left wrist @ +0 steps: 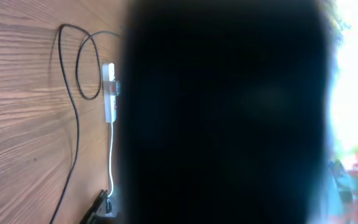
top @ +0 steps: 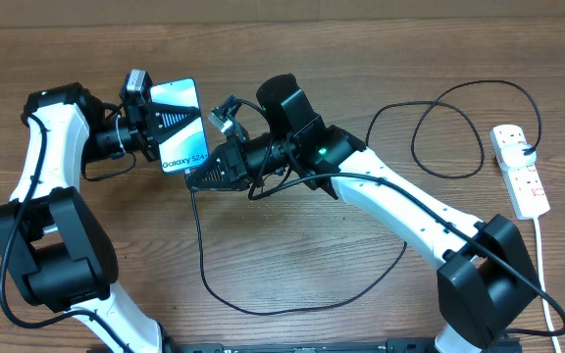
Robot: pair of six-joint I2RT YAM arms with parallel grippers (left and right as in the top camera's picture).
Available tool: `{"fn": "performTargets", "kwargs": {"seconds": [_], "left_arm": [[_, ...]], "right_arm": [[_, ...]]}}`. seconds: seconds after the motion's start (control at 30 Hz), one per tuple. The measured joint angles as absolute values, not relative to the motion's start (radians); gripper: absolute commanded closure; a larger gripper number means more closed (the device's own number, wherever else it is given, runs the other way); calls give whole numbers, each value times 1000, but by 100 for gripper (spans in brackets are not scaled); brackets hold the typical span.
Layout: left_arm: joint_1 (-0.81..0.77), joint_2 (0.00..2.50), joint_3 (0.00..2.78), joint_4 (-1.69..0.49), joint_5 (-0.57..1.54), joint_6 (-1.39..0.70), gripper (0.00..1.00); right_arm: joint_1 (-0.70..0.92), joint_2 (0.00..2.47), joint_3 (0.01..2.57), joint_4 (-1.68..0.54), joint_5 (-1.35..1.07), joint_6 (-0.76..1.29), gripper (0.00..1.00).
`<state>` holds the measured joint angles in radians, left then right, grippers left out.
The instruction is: Plug charger to phone and switch on socket
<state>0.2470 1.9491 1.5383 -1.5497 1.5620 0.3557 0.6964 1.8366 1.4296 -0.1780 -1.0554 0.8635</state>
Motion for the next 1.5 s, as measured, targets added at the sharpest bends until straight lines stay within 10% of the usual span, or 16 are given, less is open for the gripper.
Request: {"fn": "performTargets", "kwargs": {"seconds": [0.07, 0.37, 0.6, 1.03, 1.23, 1.43, 1.5], "left_arm": [[247, 1949, 1538, -1553, 1562, 369, 96], [160, 1947, 1525, -1560, 1553, 393, 96], [165, 1946, 1525, -1533, 1544, 396, 96], [231, 1946, 1522, -1201, 1259, 156, 96], [260, 1946, 1521, -1163, 892, -75, 96], [260, 1946, 1521, -1177, 670, -155, 96], [260, 1946, 1520, -1178, 614, -170, 97]], "right_arm": [[696, 1837, 1430, -177, -1045, 863, 96], [625, 1844, 1438, -163, -865, 818, 28], [624, 1846, 1438, -219, -870, 729, 15], [615, 1847, 1440, -642, -751, 470, 18], [697, 1850, 1440, -754, -405, 436, 95], [824, 1899, 1440, -673, -194, 439, 96], [864, 1934, 1440, -635, -151, 450, 72]]}}
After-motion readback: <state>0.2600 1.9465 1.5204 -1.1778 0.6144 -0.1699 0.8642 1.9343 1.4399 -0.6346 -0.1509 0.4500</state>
